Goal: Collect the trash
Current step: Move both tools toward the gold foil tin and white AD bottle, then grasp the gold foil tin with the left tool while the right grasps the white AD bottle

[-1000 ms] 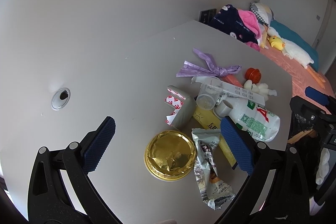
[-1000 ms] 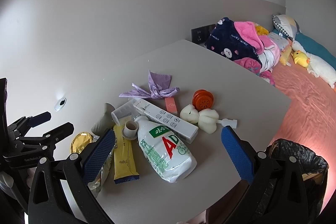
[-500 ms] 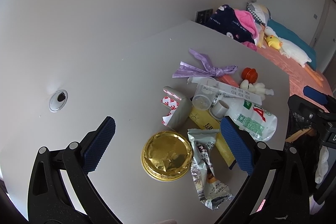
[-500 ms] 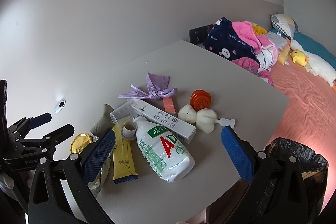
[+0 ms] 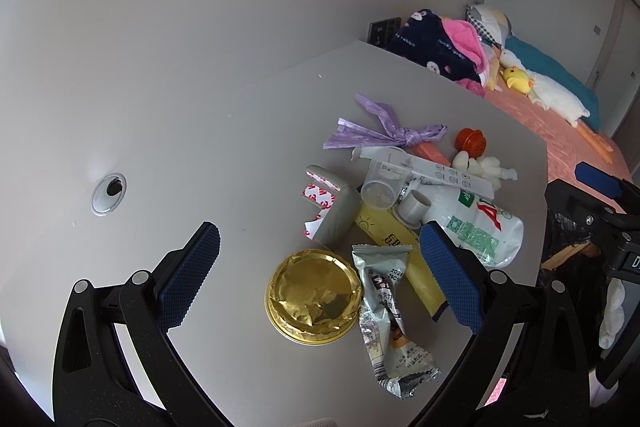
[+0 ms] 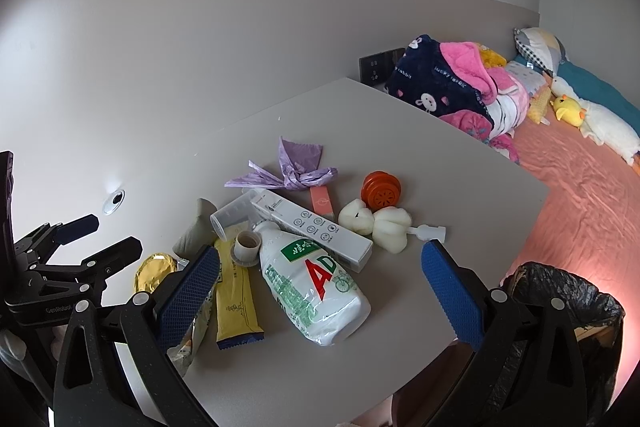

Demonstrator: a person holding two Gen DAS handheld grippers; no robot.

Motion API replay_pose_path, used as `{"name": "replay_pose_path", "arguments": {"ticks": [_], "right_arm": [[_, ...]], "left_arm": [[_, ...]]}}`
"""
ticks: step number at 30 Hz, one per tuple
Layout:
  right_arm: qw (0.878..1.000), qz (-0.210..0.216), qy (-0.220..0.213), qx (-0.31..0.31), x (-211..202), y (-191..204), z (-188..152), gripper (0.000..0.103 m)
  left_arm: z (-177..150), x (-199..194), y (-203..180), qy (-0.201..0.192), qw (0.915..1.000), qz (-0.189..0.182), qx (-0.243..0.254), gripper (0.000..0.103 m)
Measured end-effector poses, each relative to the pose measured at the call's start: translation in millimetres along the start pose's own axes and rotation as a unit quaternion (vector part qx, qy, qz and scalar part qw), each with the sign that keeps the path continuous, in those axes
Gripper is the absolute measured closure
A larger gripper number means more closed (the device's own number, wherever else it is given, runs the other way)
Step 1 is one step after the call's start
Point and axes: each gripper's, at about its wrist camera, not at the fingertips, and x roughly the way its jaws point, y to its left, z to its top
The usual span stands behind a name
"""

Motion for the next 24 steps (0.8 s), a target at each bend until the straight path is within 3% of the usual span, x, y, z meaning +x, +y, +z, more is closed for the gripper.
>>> {"name": "replay_pose_path", "arguments": {"ticks": [16,24], "right_arm": [[1.000,0.001,0.007,0.000,4,-1,-5,0.003],[0.999,0.006,0.031,-0.027,18,2,-8,0.003]], "left_arm": [[-3,6,-2,0.008,0.9999,-0.001,0.008,0.006],[-13,20,4,0.026,0.9995,0.007,0.018,0.006]]}}
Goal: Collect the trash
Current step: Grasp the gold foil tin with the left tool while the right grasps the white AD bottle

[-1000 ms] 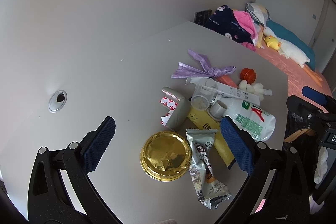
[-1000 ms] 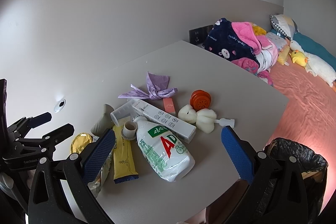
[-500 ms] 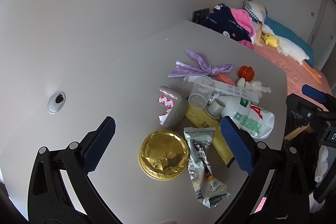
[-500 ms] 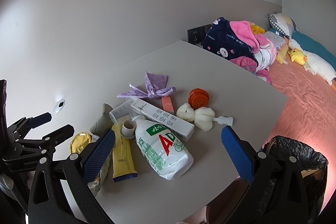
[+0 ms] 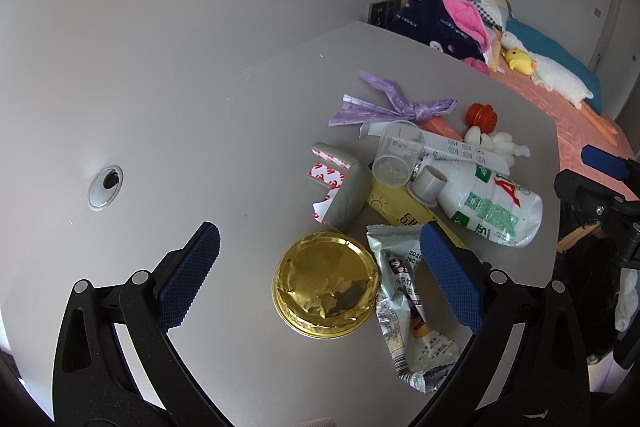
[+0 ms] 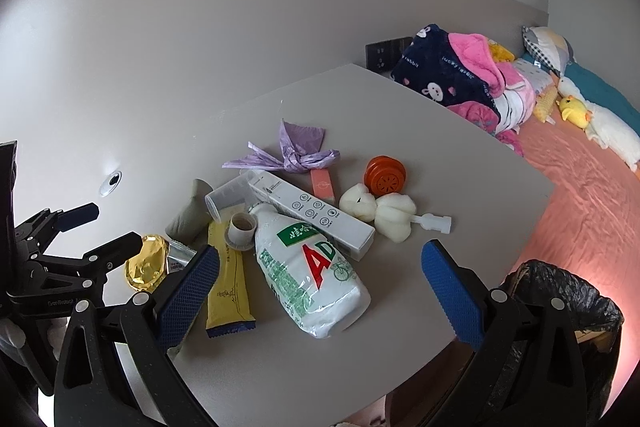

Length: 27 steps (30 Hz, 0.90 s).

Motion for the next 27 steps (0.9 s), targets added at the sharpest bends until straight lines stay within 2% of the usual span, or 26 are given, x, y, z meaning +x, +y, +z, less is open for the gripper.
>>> {"name": "replay_pose_path", "arguments": {"ticks": [9,11,15,19,27], "right_arm": [[0.999,0.001,0.034,-0.032,26,6,0,0.003],[0.998,0.001,0.040,-0.040,32,8,2,0.007],[0.997,0.003,0.054,-0.052,44,10,4,0.011],[0.996,0.001,0.066,-0.067,56,14,3,0.014],[0.991,-0.002,0.095,-0.090,81,21,-4,0.014]], "left_arm": [[-12,20,8,0.028,0.9995,0.014,-0.003,0.007],[-14,24,10,0.034,0.9993,0.015,-0.007,0.009],[-17,33,16,0.054,0.9984,0.002,-0.017,0.020],[-18,36,20,0.054,0.9981,-0.005,-0.030,0.021],[-17,36,14,0.057,0.9982,-0.013,-0.014,0.021]]}}
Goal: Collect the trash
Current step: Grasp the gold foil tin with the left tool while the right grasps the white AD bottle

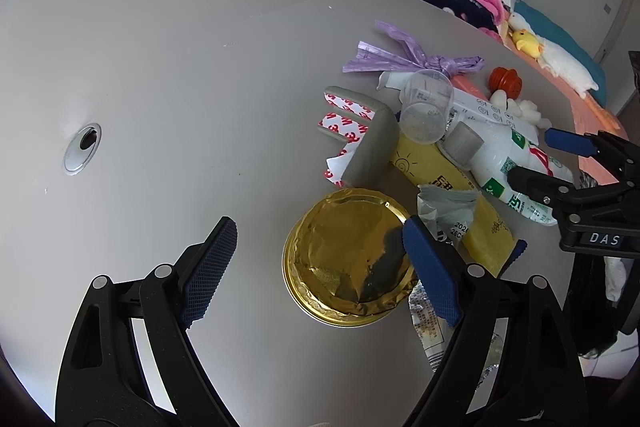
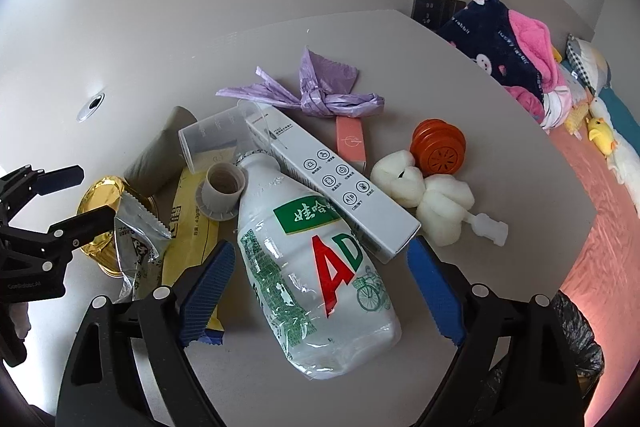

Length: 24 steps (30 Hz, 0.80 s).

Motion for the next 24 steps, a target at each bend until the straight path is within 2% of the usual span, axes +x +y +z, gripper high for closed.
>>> {"name": "replay_pose_path", "arguments": {"ticks": [5,7,9,13,17,19,24], "right_arm": [[1.000,-0.010,0.003,-0.021,7,7,1,0.014],[1.000,-0.011,0.001,-0.025,8,9,2,0.014],[1.000,-0.011,0.000,-0.027,9,9,3,0.014],[0.999,-0.017,-0.003,-0.036,10,12,3,0.014],[0.999,-0.025,-0.005,-0.046,12,15,3,0.014],[0.998,-0.033,-0.007,-0.054,12,18,2,0.017],[0.996,-0.043,-0.013,-0.078,10,30,0,0.032]], "left_arm": [[3,0,0,0.006,0.9998,-0.015,-0.008,0.019],[4,-2,-3,0.002,0.9998,-0.021,-0.005,0.014],[4,-3,-6,-0.002,0.9997,-0.023,0.001,0.014],[5,7,-12,0.006,0.9999,-0.004,0.014,0.014],[4,8,-12,-0.002,0.9999,-0.008,0.010,0.014],[3,8,-11,-0.006,0.9999,-0.011,0.009,0.014],[-1,7,-6,-0.009,0.9998,-0.018,-0.005,0.014]]}}
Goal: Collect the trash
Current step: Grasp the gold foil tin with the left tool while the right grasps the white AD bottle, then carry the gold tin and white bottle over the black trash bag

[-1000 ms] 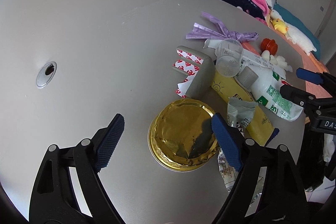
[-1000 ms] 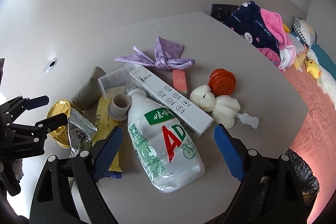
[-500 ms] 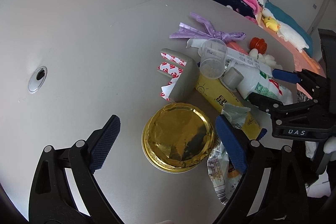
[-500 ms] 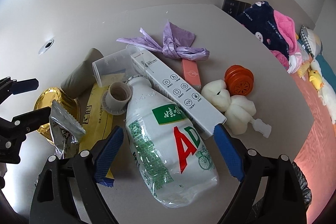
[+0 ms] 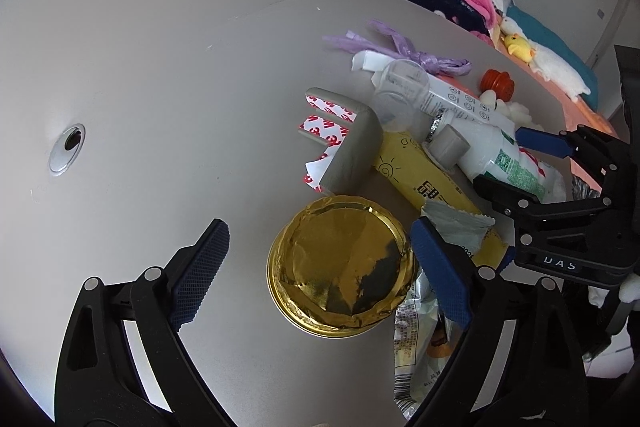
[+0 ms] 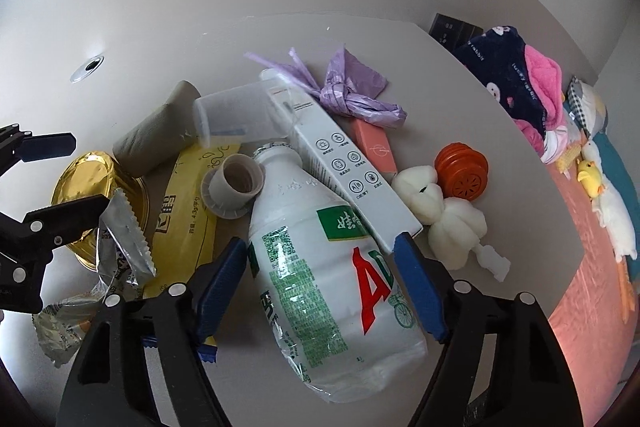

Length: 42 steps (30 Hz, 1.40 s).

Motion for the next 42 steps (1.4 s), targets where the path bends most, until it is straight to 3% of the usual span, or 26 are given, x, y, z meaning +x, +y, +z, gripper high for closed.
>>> {"name": "replay_pose_path", "arguments": {"ticks": [7,13,15,19,29,42], "right_arm": [[1.000,0.002,0.002,-0.011,1,1,1,0.032],[0.997,-0.040,0.005,-0.059,9,19,-2,0.028],[0.996,-0.056,0.003,-0.069,9,23,-3,0.036],[0.997,-0.044,0.003,-0.065,6,22,-5,0.038],[1.000,-0.016,0.002,-0.020,-3,5,3,0.038],[0.995,0.047,-0.061,0.068,-56,-28,16,0.038]], "left_arm": [[-5,-3,12,-0.011,0.9995,-0.015,-0.026,0.020],[-5,-4,10,-0.017,0.9996,-0.009,-0.020,0.019],[-6,-5,10,-0.019,0.9996,-0.009,-0.018,0.021],[-6,-5,10,-0.022,0.9989,-0.037,-0.019,0.037],[-7,-15,16,-0.034,0.9986,-0.031,-0.026,0.038],[14,-66,16,-0.092,0.9954,-0.018,-0.020,0.038]]}}
